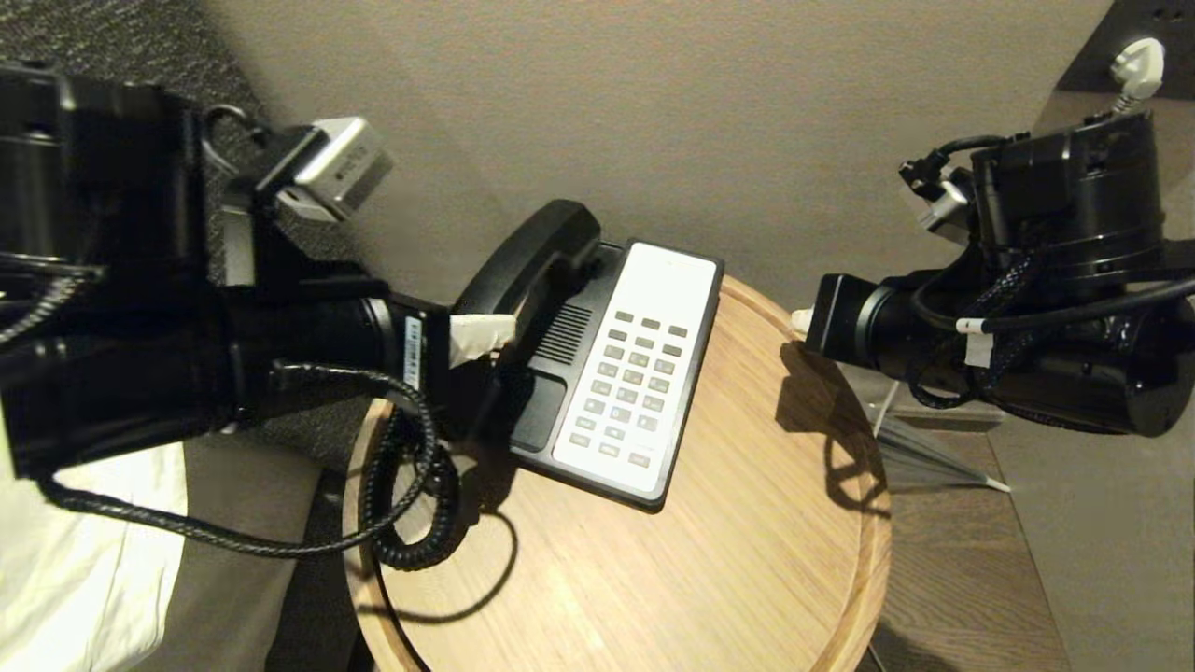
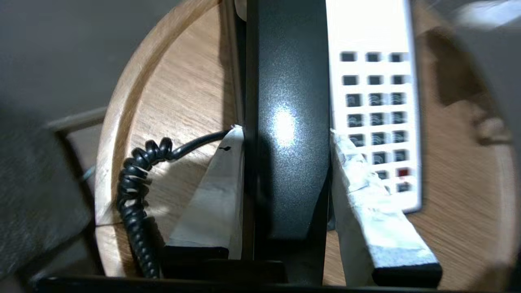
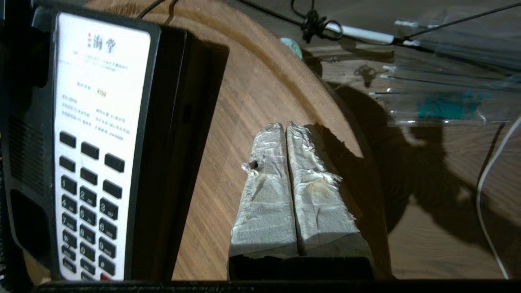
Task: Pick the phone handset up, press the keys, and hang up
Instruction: Put the handset back
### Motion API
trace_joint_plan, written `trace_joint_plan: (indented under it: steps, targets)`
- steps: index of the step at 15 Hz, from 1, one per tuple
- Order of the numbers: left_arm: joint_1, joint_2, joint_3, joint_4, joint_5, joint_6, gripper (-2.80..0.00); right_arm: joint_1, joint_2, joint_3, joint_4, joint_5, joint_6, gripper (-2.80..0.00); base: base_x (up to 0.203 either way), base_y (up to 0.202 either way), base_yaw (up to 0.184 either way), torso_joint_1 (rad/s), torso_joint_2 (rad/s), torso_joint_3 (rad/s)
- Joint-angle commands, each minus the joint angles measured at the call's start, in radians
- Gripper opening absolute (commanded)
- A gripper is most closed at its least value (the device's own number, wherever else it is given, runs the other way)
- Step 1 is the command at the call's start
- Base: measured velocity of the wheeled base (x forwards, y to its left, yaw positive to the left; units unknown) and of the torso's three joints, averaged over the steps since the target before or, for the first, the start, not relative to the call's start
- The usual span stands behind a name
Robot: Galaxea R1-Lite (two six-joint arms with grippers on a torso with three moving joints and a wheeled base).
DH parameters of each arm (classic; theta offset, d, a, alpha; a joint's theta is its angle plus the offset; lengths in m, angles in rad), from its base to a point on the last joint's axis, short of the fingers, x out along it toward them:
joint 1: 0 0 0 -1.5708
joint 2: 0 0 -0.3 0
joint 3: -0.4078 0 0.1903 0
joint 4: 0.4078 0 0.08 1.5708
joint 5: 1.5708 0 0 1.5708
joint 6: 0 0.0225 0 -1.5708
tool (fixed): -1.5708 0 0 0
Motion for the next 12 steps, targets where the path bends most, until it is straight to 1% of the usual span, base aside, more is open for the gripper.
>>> trace_joint_plan:
  steps: [1, 3, 5, 7, 12]
  targets:
    - [-0.038, 0.077, -0.050, 0.012, 0.062, 0.000, -2.80, -0.015, -0.010, 0.004, 0.000, -0.019, 0.004, -2.80, 0.000, 0.000, 0.000, 0.000, 0.00, 0.000]
    - [-0.039, 0.090, -0.062, 0.017, 0.077, -0.001, -2.80, -0.039, -0.018, 0.005, 0.004, -0.024, 0.002, -2.80, 0.000, 0.000, 0.000, 0.000, 0.00, 0.000]
    - [-0.039, 0.103, -0.082, 0.018, 0.092, -0.002, -2.80, -0.039, -0.024, 0.015, 0.002, -0.024, 0.005, -2.80, 0.000, 0.000, 0.000, 0.000, 0.00, 0.000]
    - [-0.042, 0.116, -0.099, 0.020, 0.093, -0.009, -2.80, -0.040, -0.025, 0.016, 0.002, -0.024, 0.003, -2.80, 0.000, 0.000, 0.000, 0.000, 0.00, 0.000]
    - [-0.085, 0.126, -0.124, 0.023, 0.096, -0.009, -2.80, -0.041, -0.028, 0.019, 0.011, -0.024, 0.005, -2.80, 0.000, 0.000, 0.000, 0.000, 0.00, 0.000]
